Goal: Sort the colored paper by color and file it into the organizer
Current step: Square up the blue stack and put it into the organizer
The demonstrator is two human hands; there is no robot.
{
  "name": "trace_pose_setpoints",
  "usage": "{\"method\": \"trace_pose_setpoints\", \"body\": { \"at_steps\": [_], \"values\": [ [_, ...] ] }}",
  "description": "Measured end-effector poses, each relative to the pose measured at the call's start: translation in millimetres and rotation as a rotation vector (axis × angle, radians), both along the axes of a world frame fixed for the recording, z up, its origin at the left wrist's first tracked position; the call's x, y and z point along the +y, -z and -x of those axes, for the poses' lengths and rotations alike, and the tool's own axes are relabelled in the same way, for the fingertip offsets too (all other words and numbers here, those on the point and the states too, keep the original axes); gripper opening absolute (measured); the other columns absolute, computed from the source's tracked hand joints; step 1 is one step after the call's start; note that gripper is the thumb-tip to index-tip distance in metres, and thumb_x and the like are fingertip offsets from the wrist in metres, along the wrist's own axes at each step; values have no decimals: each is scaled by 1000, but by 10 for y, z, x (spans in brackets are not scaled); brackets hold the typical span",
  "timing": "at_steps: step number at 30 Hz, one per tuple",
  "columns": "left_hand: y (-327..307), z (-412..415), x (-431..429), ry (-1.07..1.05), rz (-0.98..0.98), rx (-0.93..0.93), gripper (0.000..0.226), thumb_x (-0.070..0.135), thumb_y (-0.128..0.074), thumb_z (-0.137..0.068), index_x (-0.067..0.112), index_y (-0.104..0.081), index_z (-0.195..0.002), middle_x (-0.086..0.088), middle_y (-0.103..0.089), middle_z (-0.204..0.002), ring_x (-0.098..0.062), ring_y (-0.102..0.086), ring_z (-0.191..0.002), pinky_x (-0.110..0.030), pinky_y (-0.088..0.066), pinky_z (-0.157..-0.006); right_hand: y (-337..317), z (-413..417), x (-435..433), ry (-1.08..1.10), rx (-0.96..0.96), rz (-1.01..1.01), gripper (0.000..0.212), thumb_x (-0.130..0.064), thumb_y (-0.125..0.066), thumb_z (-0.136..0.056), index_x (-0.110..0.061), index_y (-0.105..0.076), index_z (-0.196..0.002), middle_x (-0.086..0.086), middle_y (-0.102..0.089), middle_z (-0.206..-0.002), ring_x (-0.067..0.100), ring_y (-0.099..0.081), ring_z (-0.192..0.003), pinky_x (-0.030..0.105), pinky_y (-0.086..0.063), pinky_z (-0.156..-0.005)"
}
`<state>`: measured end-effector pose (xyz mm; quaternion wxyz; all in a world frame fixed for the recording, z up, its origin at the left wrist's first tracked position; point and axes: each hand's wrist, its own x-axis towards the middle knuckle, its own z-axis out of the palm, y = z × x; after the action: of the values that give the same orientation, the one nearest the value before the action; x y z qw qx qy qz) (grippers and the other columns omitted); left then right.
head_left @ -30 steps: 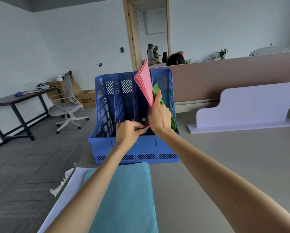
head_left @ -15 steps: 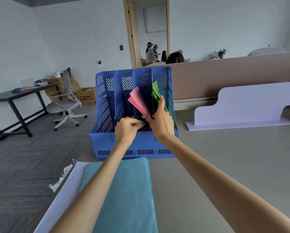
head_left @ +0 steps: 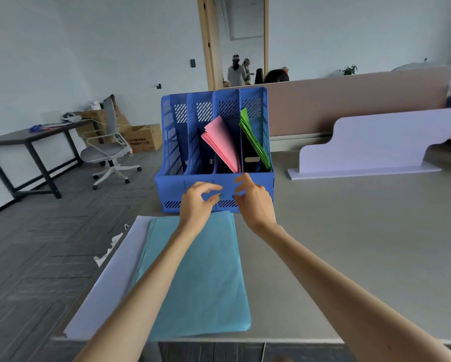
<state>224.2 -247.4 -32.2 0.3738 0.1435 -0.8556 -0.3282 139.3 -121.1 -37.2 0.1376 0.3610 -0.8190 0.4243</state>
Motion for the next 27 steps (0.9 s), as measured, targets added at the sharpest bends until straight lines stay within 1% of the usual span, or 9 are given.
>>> {"method": "trace_pose_setpoints", "body": {
  "at_steps": [4, 7, 9, 11, 13, 15, 17, 20, 27],
  "values": [
    [161, -299, 78, 9, -14, -59, 22, 5, -68, -83, 18, -73, -99, 8, -63, -98, -7, -59, -93, -7, -42, -78, 233, -277, 117, -13, -36, -46, 26, -11, -58, -89, -17, -48, -113, -1, -67, -108, 23, -63, -91, 35, -49, -69],
    [276, -537, 104, -32, -31, -102, 22, 4, -66, -83, 18, -73, -98, 6, -61, -97, -9, -57, -92, -24, -44, -79, 405, -453, 193, -22, -65, -107, 22, -15, -57, -89, -16, -50, -110, -4, -67, -109, 23, -62, -95, 32, -46, -74],
    [368, -684, 65, -103, -43, -157, 21, 5, -67, -82, 20, -72, -97, 3, -61, -101, -13, -57, -94, -28, -44, -77, 510, -537, 255, -28, -78, -163, 20, -21, -56, -91, -15, -53, -110, -3, -66, -112, 24, -62, -98, 31, -44, -76],
    [445, -827, -8, -204, -64, -224, 18, 11, -69, -82, 20, -71, -98, 0, -63, -107, -17, -59, -99, -29, -45, -76, 576, -601, 315, -19, -97, -218, 20, -26, -54, -92, -15, -56, -108, 0, -66, -112, 27, -61, -97, 31, -43, -75],
    [485, -979, -72, -373, -40, -312, 21, 21, -67, -85, 17, -68, -106, -4, -64, -114, -23, -57, -107, -33, -44, -81, 621, -664, 352, -23, -118, -249, 23, -28, -54, -91, -14, -57, -110, 2, -64, -113, 28, -59, -97, 32, -44, -75],
    [502, -1148, -115, -579, 48, -439, 36, 33, -60, -89, 10, -61, -116, -14, -56, -122, -31, -47, -116, -38, -41, -89, 657, -728, 366, -62, -153, -248, 34, -31, -57, -89, -13, -53, -117, 2, -57, -120, 25, -56, -106, 31, -43, -78],
    [501, -1300, -140, -722, 95, -548, 49, 40, -53, -91, 1, -53, -120, -22, -48, -125, -36, -40, -120, -42, -39, -92, 694, -768, 367, -106, -179, -259, 48, -33, -64, -85, -10, -47, -124, 4, -49, -124, 23, -49, -114, 32, -42, -89],
    [485, -1399, -191, -763, 63, -654, 57, 45, -44, -95, -3, -45, -126, -22, -42, -129, -36, -39, -120, -41, -41, -91, 724, -797, 373, -119, -169, -279, 57, -34, -67, -82, -7, -44, -127, 6, -45, -124, 24, -44, -118, 32, -38, -98],
    [369, -1295, -207, -721, 52, -793, 57, 47, -33, -98, -1, -46, -128, -19, -53, -128, -32, -52, -118, -34, -43, -87, 766, -800, 380, -110, -138, -267, 60, -39, -65, -83, -9, -43, -130, 3, -44, -126, 22, -43, -118, 30, -37, -100]
  ]
}}
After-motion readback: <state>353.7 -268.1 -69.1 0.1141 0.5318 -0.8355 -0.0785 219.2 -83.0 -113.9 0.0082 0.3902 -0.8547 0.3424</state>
